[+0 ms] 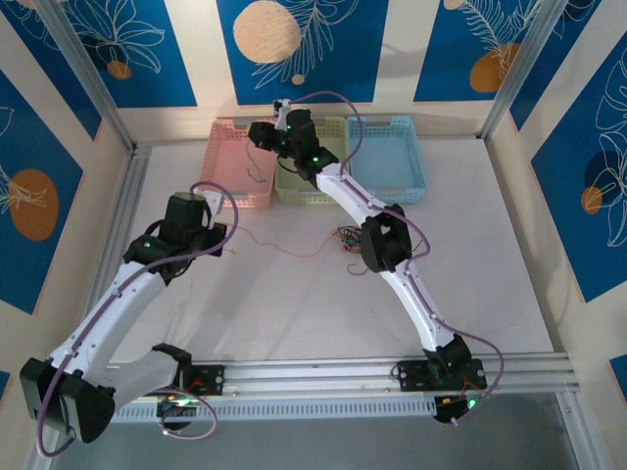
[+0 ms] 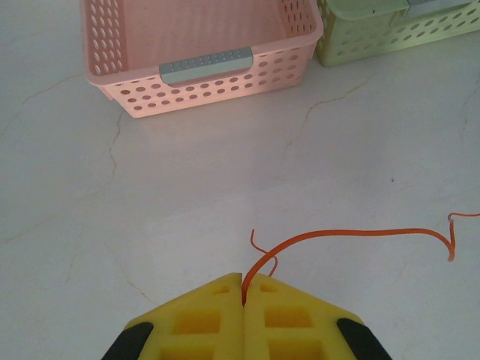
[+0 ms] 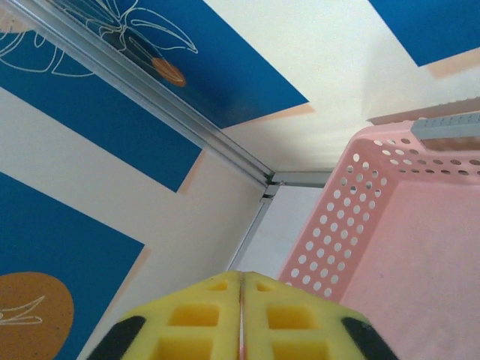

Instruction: Untangle the cables

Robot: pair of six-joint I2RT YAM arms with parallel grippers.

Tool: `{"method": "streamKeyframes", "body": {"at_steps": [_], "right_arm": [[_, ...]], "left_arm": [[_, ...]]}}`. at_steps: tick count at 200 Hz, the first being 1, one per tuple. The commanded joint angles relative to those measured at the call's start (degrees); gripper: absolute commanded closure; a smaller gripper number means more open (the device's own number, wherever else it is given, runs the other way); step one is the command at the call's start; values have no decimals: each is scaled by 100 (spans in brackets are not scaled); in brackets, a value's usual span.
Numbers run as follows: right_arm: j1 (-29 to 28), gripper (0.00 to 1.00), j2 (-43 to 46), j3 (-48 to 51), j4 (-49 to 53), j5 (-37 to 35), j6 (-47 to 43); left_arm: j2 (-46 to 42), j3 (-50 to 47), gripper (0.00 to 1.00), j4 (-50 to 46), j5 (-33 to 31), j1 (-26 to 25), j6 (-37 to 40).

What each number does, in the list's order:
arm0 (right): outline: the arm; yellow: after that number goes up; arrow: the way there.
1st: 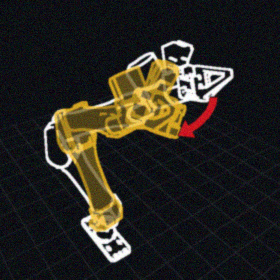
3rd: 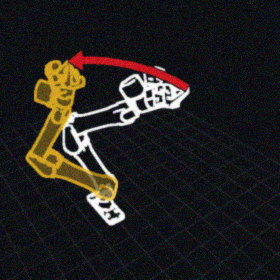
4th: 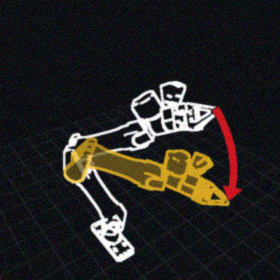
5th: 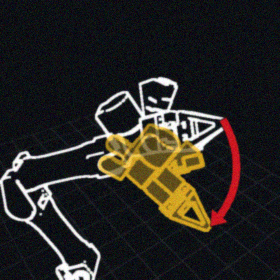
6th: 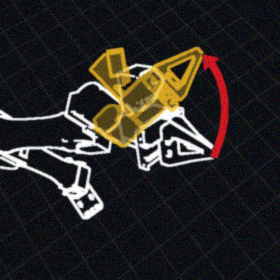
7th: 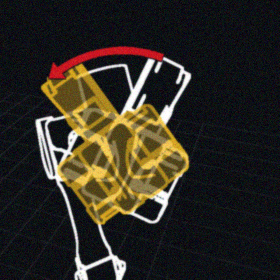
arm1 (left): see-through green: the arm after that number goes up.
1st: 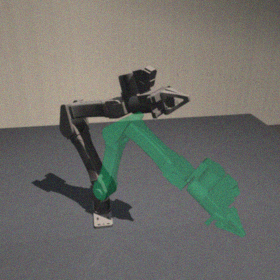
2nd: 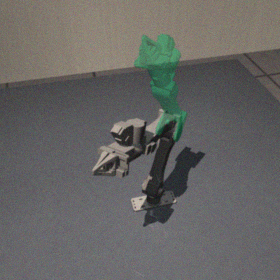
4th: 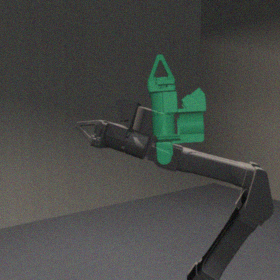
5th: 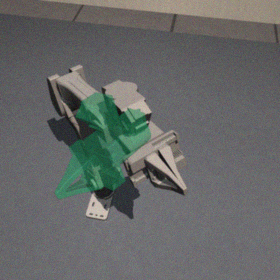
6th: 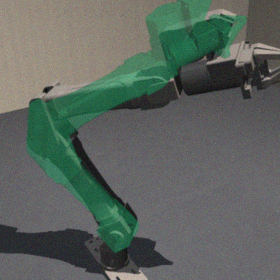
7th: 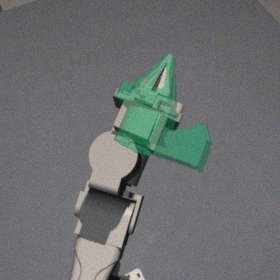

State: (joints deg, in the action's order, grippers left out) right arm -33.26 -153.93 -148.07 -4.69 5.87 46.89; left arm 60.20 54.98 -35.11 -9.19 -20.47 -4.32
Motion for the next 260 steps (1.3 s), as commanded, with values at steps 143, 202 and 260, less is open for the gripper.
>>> {"method": "streamKeyframes", "body": {"at_steps": [143, 202, 260], "right_arm": [[289, 46, 5865, 6236, 1147, 388, -2498], [1094, 50, 7926, 9620, 1837, -71, -2163], [1561, 48, 8345, 10396, 2125, 25, -2012]], "left_arm": [[-190, 18, 100, 19, -213, 60, 56], [-789, -114, 100, 218, -715, 61, 81], [-910, -176, 100, 261, -855, 61, 133]]}}
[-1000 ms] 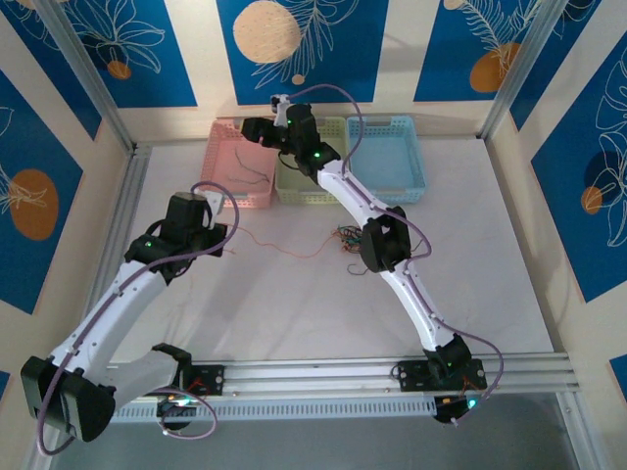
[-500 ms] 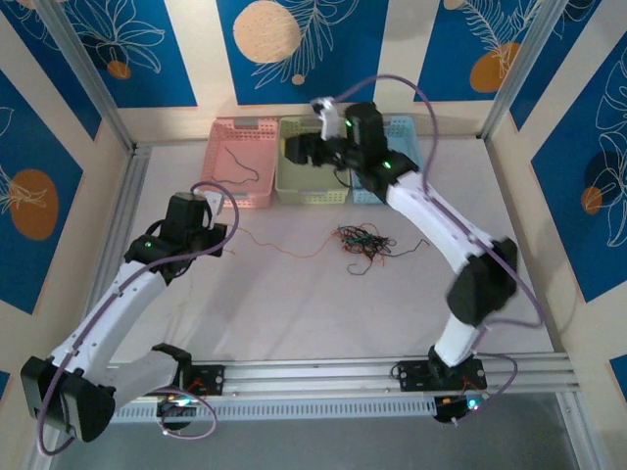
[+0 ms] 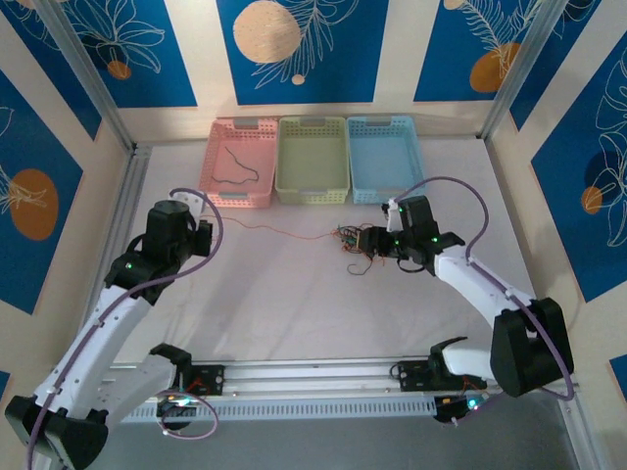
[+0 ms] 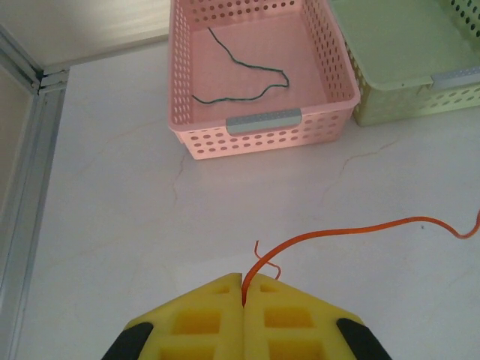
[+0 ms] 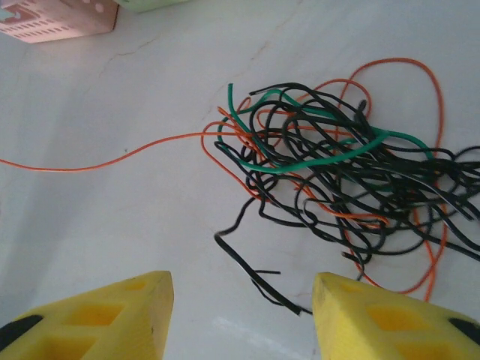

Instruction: Untangle the cables

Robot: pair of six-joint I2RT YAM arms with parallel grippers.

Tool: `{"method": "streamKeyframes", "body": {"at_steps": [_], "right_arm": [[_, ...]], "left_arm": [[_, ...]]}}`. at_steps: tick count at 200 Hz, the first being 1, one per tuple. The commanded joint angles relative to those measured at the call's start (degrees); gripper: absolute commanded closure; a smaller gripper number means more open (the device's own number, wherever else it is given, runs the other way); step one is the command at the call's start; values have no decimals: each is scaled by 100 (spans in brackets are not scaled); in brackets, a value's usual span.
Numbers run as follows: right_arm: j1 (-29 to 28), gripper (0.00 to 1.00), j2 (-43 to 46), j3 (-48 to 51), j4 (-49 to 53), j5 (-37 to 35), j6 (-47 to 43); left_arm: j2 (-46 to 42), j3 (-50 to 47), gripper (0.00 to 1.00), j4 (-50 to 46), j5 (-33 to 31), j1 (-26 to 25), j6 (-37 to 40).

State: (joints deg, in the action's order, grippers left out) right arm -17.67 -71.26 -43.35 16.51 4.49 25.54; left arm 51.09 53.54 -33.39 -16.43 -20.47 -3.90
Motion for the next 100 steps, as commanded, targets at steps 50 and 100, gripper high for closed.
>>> {"method": "streamKeyframes", "body": {"at_steps": [50, 100], "right_arm": [[-408, 51, -808, -873, 689, -334, 868], [-808, 54, -1188, -1338, 1352, -1185, 1260]], "left_arm": [[41, -41, 100, 78, -86, 61, 100], [102, -34, 100, 69, -20, 61, 111]]}}
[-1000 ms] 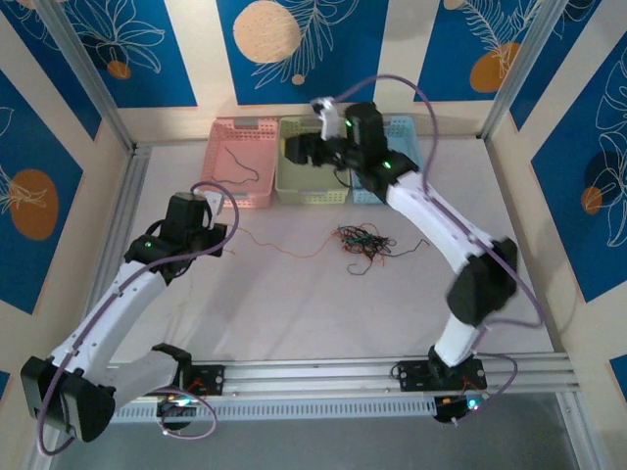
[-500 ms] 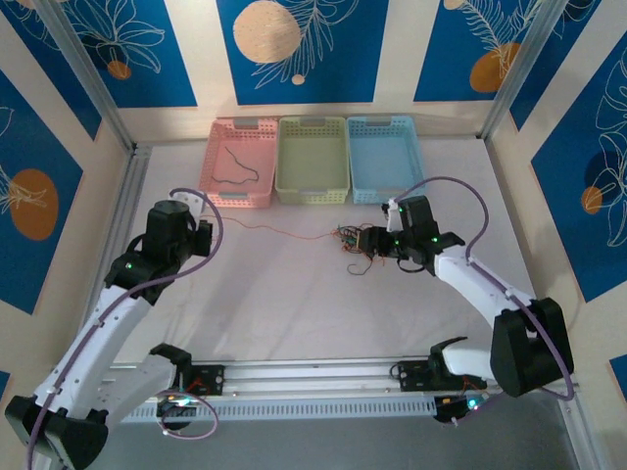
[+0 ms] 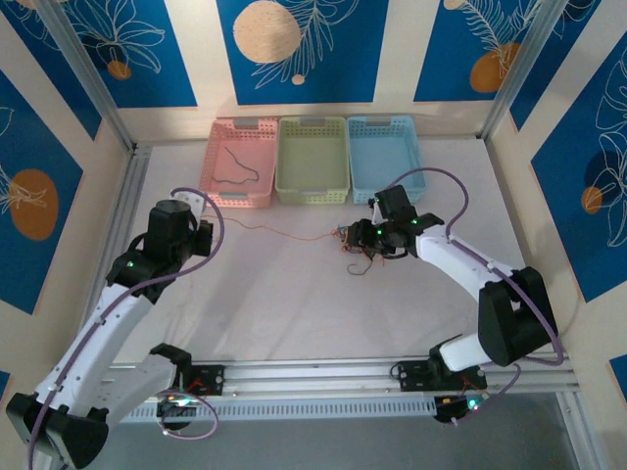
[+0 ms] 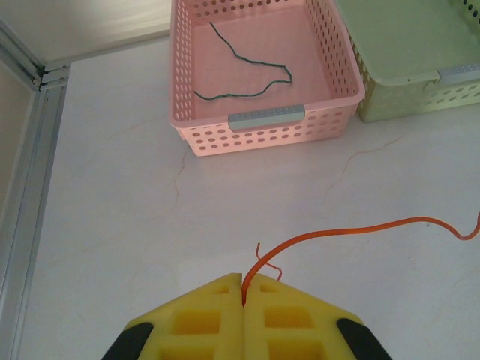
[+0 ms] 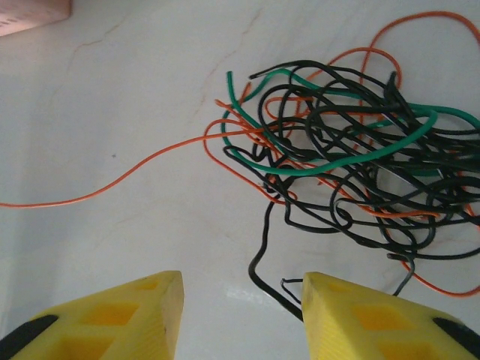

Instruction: Untangle the cables

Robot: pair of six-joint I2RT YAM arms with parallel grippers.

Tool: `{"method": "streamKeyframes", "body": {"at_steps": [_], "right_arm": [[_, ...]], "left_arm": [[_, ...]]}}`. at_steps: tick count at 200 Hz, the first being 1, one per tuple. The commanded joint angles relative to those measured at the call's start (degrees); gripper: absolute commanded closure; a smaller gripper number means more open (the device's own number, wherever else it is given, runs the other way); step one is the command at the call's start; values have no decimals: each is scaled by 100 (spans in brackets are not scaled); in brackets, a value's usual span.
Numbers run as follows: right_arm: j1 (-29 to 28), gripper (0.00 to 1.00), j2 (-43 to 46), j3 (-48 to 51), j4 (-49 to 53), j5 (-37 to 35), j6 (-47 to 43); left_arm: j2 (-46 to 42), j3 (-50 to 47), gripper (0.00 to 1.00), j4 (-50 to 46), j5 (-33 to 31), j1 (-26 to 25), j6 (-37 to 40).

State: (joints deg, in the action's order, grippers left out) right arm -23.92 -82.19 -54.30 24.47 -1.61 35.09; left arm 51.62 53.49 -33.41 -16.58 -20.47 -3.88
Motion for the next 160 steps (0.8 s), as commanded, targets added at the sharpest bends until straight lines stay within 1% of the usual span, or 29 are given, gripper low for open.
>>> {"method": "streamKeyframes", "body": {"at_steps": [1, 12, 23, 59, 74, 95, 112, 136, 149, 160], "right_arm": [[-192, 54, -95, -250, 571, -598, 318], [-259, 54, -193, -382, 857, -853, 522], [-266, 54, -290, -514, 1060, -856, 603], [-435, 53, -462, -706, 1051, -958, 734], [-347, 53, -638, -862, 1102, -850, 768], [-289, 53, -681, -973, 1060, -882, 842], [-293, 54, -860, -1217, 1235, -832, 773], [-351, 54, -895, -1373, 1333, -986, 555], [-348, 54, -932, -1456, 1369, -875, 279], [-342, 52, -952, -1529, 1377, -725, -124]], "left_arm": [[50, -31, 100, 71, -4, 61, 108], [58, -32, 100, 71, 13, 60, 106], [67, -23, 100, 59, 24, 61, 107], [36, -23, 100, 54, 5, 59, 124], [63, -23, 100, 64, 24, 61, 124], [103, -23, 100, 45, 63, 61, 121], [108, -23, 100, 54, 77, 61, 116], [119, -23, 100, 53, 94, 61, 116], [128, -23, 100, 53, 119, 65, 111], [137, -20, 100, 54, 128, 60, 114]]}}
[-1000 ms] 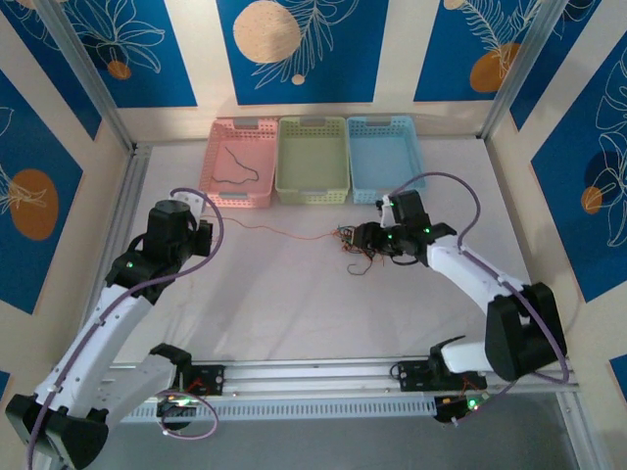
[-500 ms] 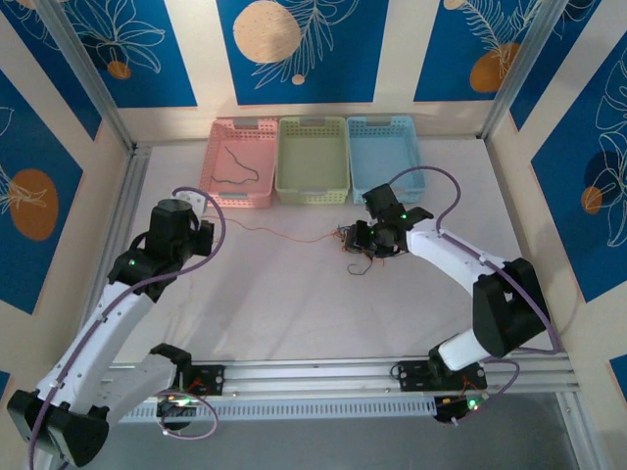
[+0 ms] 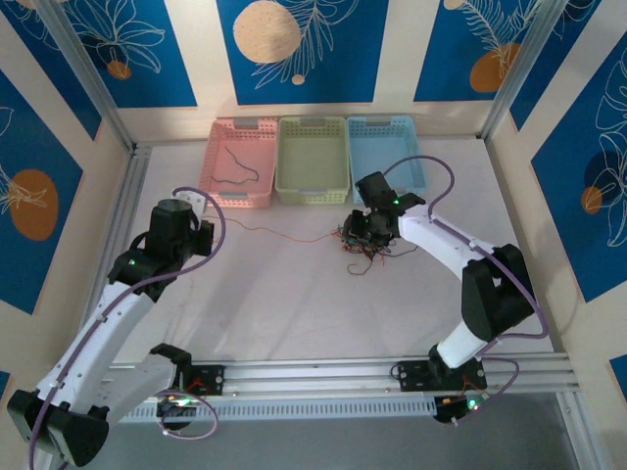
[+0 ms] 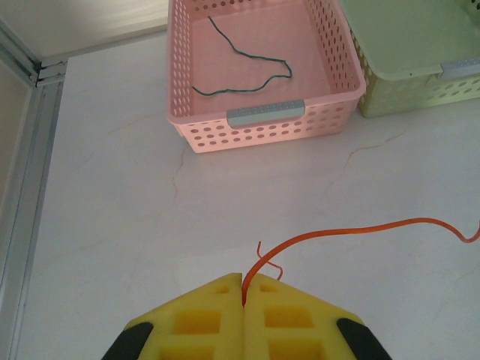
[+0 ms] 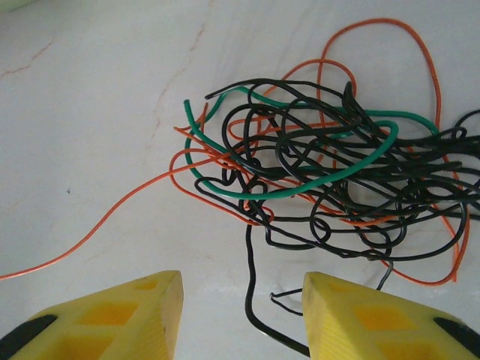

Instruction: Untangle the cables

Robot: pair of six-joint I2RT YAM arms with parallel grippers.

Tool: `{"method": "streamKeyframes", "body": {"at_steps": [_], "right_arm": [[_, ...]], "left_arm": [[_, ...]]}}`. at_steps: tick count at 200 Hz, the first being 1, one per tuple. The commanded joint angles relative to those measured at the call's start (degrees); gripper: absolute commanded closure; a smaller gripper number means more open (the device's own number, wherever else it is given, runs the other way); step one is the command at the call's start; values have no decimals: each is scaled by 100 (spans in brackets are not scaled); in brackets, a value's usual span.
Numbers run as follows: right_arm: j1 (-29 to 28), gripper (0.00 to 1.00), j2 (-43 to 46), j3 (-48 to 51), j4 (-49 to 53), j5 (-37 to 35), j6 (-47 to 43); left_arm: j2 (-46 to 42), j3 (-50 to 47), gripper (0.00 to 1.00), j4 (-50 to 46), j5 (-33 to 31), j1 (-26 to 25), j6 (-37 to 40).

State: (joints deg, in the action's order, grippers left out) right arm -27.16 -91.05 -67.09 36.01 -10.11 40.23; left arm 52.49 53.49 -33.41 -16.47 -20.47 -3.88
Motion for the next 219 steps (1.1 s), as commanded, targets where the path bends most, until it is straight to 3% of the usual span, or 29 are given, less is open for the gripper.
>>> {"method": "streamKeyframes", "body": {"at_steps": [1, 23, 54, 88, 119, 153, 189, 219], "right_arm": [[-18, 52, -69, -255, 222, 137, -674], [-2, 43, 9, -310, 272, 404, -1839], [-64, 40, 174, -298, 585, 89, -3412], [-111, 39, 0, -324, 834, 379, -4431], [-416, 39, -419, -639, 1236, -273, -5220], [-555, 40, -743, -846, 1365, -563, -5473], [-678, 43, -1022, -990, 1425, -1362, -5582], [-718, 47, -1040, -927, 1378, -1467, -5592]], "left_arm": [[50, -22, 100, 54, 122, 60, 110], [58, -31, 100, 57, 118, 61, 113], [114, -7, 100, 71, 209, 61, 100], [139, -14, 100, 60, 189, 61, 91], [139, -17, 100, 62, 214, 61, 85], [110, -15, 100, 71, 182, 61, 82], [89, -18, 100, 62, 153, 59, 90], [80, -23, 100, 63, 144, 58, 98]]}}
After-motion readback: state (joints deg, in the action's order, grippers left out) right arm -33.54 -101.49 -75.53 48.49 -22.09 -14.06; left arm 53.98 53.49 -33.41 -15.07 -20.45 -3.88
